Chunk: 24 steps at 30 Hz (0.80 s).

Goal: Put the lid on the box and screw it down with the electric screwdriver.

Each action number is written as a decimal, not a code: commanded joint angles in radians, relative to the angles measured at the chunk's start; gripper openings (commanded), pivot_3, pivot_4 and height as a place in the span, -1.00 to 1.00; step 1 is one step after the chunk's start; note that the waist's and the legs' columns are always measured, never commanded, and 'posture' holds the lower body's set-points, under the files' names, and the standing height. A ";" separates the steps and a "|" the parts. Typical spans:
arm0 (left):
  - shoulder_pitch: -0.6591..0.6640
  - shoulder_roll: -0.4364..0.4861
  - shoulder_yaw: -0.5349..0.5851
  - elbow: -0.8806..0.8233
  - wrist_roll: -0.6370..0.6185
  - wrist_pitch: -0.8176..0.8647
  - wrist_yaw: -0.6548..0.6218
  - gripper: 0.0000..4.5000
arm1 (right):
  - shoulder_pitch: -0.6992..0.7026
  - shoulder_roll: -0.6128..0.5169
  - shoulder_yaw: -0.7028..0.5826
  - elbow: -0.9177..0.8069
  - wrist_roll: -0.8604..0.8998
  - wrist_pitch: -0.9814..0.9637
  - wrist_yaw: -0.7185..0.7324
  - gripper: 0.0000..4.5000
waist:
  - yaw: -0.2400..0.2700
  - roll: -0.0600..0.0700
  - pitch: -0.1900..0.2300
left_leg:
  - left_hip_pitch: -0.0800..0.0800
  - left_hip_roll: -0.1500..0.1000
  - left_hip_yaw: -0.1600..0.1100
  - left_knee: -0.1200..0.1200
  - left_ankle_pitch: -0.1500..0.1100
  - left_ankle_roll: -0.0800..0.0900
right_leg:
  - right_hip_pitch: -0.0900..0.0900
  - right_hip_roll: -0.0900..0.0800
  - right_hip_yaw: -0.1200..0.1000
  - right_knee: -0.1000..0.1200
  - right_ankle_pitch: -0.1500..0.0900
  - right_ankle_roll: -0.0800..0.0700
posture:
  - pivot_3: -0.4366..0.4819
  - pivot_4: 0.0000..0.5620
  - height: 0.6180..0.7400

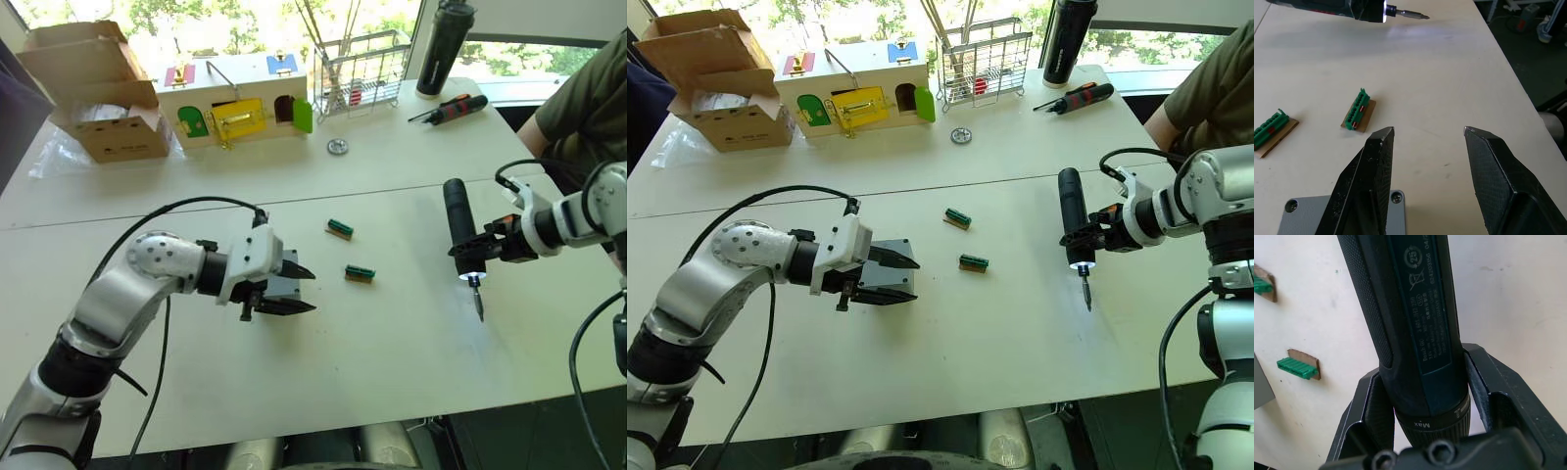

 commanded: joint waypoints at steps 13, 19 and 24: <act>0.049 -0.002 -0.008 -0.030 0.004 0.009 0.054 0.02 | -0.062 0.001 0.250 0.002 -0.141 -0.057 0.228 0.73 | 0.021 0.000 0.000 | 0.000 0.000 -0.001 0.002 0.000 -0.001 | 0.000 0.000 0.000 0.001 0.000 0.000 | -0.05 -0.47 1.00; 0.024 -0.010 0.044 0.035 -0.048 0.112 0.100 0.02 | -0.087 0.030 0.223 0.062 -0.202 -0.091 0.224 0.99 | 0.022 -0.001 0.000 | 0.000 0.000 -0.001 0.004 0.000 -0.001 | 0.002 0.000 0.000 0.001 0.000 0.000 | -0.05 -0.47 1.00; 0.031 -0.021 0.162 0.093 -0.126 0.206 0.156 0.02 | -0.104 0.035 0.141 0.048 -0.225 -0.152 0.222 0.99 | 0.021 -0.001 0.000 | 0.000 -0.001 -0.001 0.004 0.000 -0.001 | 0.001 0.000 0.000 0.002 0.000 0.000 | -0.05 -0.47 1.00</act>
